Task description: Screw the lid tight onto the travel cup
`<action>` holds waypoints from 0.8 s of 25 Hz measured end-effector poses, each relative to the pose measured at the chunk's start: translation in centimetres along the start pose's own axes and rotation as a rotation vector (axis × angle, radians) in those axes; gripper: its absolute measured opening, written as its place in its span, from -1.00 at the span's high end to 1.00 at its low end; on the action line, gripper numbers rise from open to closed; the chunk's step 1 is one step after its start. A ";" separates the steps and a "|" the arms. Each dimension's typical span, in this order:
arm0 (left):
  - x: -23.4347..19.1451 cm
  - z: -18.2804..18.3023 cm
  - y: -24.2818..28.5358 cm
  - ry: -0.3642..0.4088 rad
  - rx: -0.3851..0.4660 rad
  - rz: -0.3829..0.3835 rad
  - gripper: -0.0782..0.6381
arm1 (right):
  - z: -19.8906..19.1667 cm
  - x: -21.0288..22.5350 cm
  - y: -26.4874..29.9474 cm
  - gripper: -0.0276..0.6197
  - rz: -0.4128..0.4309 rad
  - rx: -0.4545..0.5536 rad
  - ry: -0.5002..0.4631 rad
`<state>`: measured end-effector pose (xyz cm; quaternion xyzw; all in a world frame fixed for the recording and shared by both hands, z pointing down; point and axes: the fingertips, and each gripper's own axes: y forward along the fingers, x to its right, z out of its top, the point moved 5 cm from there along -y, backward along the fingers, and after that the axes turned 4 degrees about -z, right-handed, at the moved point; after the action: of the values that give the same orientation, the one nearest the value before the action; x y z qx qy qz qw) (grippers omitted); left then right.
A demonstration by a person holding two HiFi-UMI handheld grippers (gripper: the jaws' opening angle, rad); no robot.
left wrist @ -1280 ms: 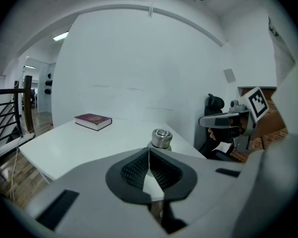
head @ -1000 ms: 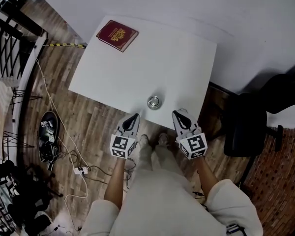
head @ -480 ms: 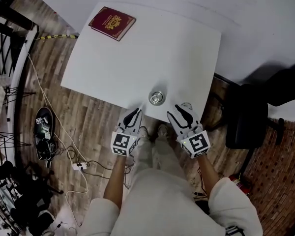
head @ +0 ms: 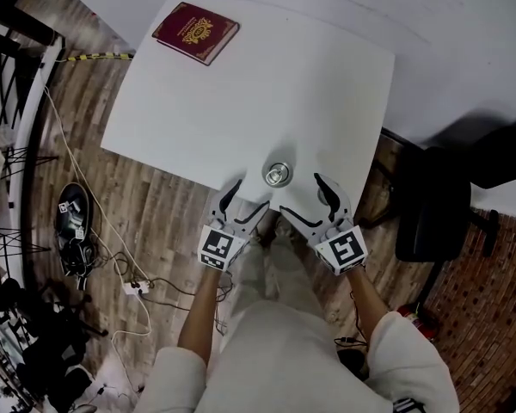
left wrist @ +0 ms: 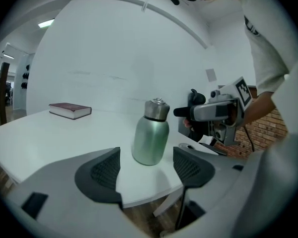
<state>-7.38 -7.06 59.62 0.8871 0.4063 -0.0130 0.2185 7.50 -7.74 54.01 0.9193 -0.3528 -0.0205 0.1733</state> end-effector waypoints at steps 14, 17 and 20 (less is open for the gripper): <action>-0.3 1.2 3.7 0.051 0.008 -0.059 -0.09 | 1.7 -0.2 4.3 -0.24 0.107 0.021 -0.040; -0.2 1.4 4.7 0.050 0.012 -0.071 -0.09 | 1.9 -0.2 5.1 -0.19 0.127 0.020 -0.058; -0.1 1.6 5.3 0.053 0.017 -0.087 -0.09 | 2.1 -0.4 5.8 -0.16 0.139 0.026 -0.066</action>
<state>-3.35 -10.89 60.17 0.8704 0.4501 -0.0025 0.1995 3.16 -12.13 53.93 0.8936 -0.4216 -0.0340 0.1505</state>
